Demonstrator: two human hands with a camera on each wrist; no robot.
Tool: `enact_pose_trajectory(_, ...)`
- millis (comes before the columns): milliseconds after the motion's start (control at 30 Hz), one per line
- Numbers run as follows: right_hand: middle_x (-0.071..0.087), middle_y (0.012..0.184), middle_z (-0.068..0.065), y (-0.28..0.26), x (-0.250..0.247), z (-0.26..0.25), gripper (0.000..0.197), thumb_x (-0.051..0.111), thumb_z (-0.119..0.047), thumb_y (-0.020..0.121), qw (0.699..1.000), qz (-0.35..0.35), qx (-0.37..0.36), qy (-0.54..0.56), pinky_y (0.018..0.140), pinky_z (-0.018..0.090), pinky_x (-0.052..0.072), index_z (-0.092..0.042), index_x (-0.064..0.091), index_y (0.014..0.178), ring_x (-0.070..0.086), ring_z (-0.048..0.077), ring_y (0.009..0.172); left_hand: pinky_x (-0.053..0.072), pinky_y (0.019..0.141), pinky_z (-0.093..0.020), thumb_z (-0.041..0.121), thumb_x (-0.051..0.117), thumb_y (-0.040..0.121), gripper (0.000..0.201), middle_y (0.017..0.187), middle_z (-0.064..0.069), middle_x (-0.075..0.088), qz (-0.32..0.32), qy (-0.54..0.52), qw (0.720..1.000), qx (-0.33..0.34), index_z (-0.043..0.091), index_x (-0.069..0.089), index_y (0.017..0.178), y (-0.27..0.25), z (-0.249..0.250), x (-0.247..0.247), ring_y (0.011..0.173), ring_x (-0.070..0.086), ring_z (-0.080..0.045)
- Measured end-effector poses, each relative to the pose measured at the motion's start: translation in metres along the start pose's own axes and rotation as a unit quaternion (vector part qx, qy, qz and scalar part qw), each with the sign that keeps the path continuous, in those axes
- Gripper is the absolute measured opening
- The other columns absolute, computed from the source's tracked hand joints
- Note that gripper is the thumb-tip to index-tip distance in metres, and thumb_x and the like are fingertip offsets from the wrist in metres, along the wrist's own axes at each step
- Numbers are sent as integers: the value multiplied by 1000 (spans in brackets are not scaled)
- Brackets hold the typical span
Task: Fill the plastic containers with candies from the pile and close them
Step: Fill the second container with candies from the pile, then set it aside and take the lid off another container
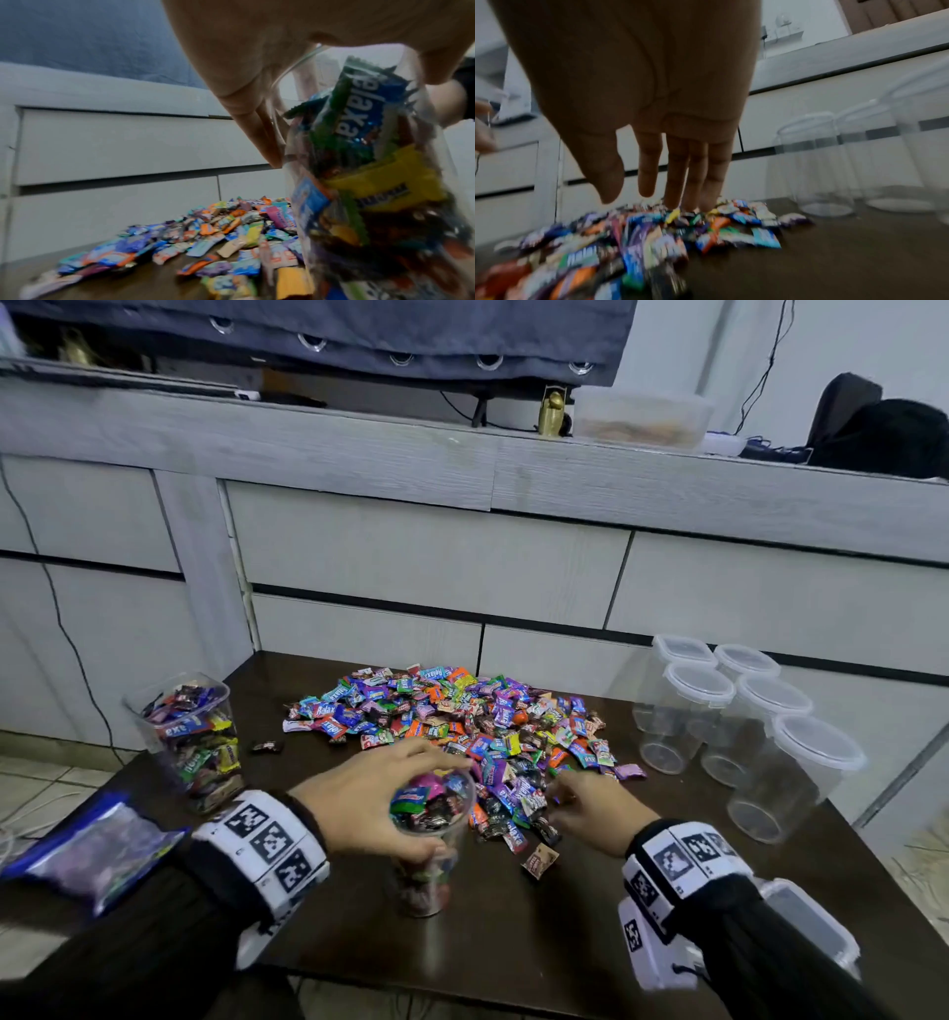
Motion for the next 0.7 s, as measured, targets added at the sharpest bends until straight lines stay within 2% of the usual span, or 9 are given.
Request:
enact_pose_trajectory(100, 53, 122, 7, 4, 28, 7, 39, 63, -31, 88, 997, -59, 36, -31, 92, 27, 42, -15, 52, 121, 52, 23, 114, 43, 101, -18, 57, 71, 72, 79, 130, 19, 37, -18, 49, 997, -64, 51, 34, 141, -28, -21, -17, 118, 49, -1)
enact_pose_trajectory(200, 49, 126, 9, 6, 42, 7, 43, 62, -34, 88, 995, -76, 56, -27, 93, 27, 40, -16, 49, 125, 51, 23, 115, 42, 99, -20, 76, 49, 62, 87, 132, 16, 42, 5, 143, 978, -150, 51, 31, 143, -54, -43, -37, 119, 45, -3)
enact_pose_trajectory(300, 48, 127, 9, 10, 50, 5, 45, 63, -34, 88, 995, -76, 69, -10, 95, 29, 40, -18, 48, 127, 49, 24, 117, 40, 102, -31, 79, 48, 69, 85, 132, 6, 48, 30, 240, 941, -236, 46, 29, 146, -72, -66, -51, 120, 43, -12)
enact_pose_trajectory(400, 47, 128, 8, 14, 53, 3, 47, 63, -36, 87, 995, -74, 72, -4, 96, 29, 40, -19, 48, 128, 47, 23, 118, 37, 104, -35, 79, 49, 74, 82, 129, 1, 50, 61, 278, 908, -309, 44, 32, 146, -86, -83, -59, 123, 44, -17)
enact_pose_trajectory(500, 46, 129, 8, 16, 53, 1, 47, 63, -36, 88, 995, -73, 72, -3, 97, 29, 40, -19, 47, 129, 46, 23, 120, 28, 110, -46, 80, 42, 68, 86, 144, -5, 42, 92, 300, 884, -347, 43, 35, 146, -94, -90, -61, 137, 30, -27)
enact_pose_trajectory(533, 46, 130, 8, 16, 54, 0, 46, 62, -35, 88, 995, -73, 73, 0, 98, 29, 39, -19, 47, 129, 45, 23, 121, 26, 110, -52, 78, 43, 65, 88, 152, -7, 33, 98, 304, 877, -359, 44, 36, 145, -95, -92, -61, 142, 21, -33)
enact_pose_trajectory(600, 45, 130, 8, 17, 54, 0, 46, 63, -34, 88, 995, -70, 72, 4, 99, 29, 38, -18, 47, 129, 44, 23, 122, 27, 108, -62, 76, 58, 64, 89, 159, -8, 16, 90, 290, 869, -390, 44, 32, 143, -95, -100, -60, 144, 9, -41)
enact_pose_trajectory(633, 45, 130, 8, 17, 54, 1, 46, 63, -34, 88, 995, -70, 71, 4, 99, 29, 38, -19, 47, 129, 44, 23, 122, 30, 106, -64, 73, 66, 65, 90, 158, -8, 13, 81, 273, 868, -406, 44, 28, 142, -94, -105, -59, 144, 6, -43)
enact_pose_trajectory(700, 45, 130, 7, 18, 55, 1, 47, 63, -34, 88, 995, -70, 72, 7, 99, 29, 38, -19, 47, 129, 44, 22, 122, 37, 107, -61, 66, 74, 65, 91, 156, -8, 18, 78, 242, 870, -423, 43, 26, 139, -92, -117, -58, 143, 7, -43)
Point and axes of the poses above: each hand's wrist, its own y-axis towards the middle knuckle, its own x-axis out of the palm, z = x × y, the point moved 3 cm from there along y, towards the middle knuckle
